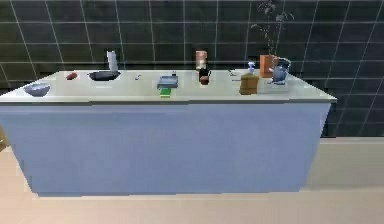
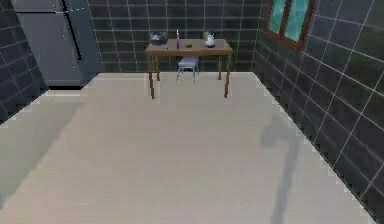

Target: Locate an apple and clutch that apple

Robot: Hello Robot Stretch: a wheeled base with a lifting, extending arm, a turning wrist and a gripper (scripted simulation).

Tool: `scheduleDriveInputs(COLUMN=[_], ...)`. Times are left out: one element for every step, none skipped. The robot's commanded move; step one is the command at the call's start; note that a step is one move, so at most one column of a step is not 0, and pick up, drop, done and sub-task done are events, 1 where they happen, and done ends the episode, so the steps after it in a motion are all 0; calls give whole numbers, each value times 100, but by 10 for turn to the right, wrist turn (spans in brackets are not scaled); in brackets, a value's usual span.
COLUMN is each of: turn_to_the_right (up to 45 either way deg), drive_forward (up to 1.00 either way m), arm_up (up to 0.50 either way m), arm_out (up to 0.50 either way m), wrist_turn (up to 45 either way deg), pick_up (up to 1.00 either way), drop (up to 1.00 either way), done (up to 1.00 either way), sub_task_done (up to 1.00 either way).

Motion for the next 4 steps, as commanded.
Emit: scheduleDriveInputs(turn_to_the_right=[0, -450, -330, 210], drive_forward=[80, 0, 0, 0], arm_up=[0, 0, 0, 0], arm_out=[0, 0, 0, 0], wrist_turn=[0, 0, 0, 0], pick_up=[0, 0, 0, 0], drop=[0, 0, 0, 0], done=[0, 0, 0, 0], sub_task_done=[0, 0, 0, 0])
